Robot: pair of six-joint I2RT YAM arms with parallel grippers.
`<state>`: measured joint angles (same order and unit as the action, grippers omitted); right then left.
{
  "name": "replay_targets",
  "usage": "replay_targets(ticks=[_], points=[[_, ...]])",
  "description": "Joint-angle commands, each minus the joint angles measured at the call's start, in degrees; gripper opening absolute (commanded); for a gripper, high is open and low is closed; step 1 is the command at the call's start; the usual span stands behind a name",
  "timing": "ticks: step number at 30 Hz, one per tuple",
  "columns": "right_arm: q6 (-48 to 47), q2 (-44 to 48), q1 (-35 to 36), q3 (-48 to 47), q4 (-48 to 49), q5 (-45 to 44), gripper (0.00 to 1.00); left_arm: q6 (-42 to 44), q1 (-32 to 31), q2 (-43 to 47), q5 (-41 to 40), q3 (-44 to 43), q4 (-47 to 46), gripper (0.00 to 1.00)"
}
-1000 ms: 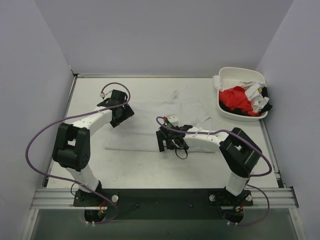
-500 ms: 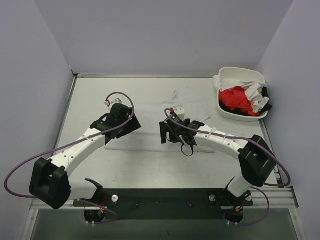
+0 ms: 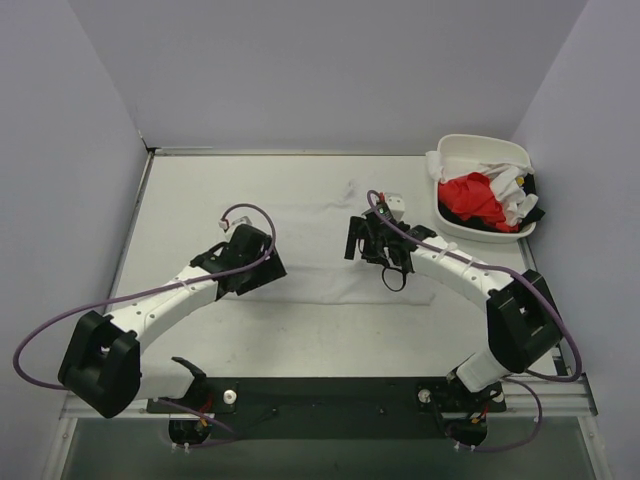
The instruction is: Fold and stack the t-shirts
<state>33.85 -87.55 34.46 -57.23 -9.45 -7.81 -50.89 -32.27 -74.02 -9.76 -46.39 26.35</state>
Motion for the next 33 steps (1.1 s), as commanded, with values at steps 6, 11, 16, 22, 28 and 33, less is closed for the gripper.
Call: replay_targets(ticks=[6, 11, 16, 22, 28, 33], points=[[6.0, -4.8, -0.8, -1.0, 1.1, 6.0, 1.0, -1.0, -0.8, -1.0, -1.3, 1.2, -3.8, 0.89], [6.9, -5.3, -1.0, -0.4, 1.9, 7.5, 1.0, -1.0, -1.0, -2.5, -2.0, 2.3, -6.7, 0.89], [6.8, -5.1, -1.3, -0.5, 2.2, 7.5, 1.0, -1.0, -1.1, -3.8, -2.3, 3.7, -9.7, 0.89], [6.4, -5.0, -1.5, -0.8, 2.2, 9.0, 1.0, -1.2, -1.1, -5.3, -3.1, 4.8, -10.6, 0.89], [6.4, -5.9, -1.7, -1.0, 2.2, 9.3, 1.0, -1.2, -1.1, -7.0, -3.2, 5.6, -11.4, 0.89], [6.9, -6.3, -1.8, -1.0, 2.2, 9.6, 1.0, -1.3, -1.1, -7.5, -3.7, 6.2, -11.8, 0.89]])
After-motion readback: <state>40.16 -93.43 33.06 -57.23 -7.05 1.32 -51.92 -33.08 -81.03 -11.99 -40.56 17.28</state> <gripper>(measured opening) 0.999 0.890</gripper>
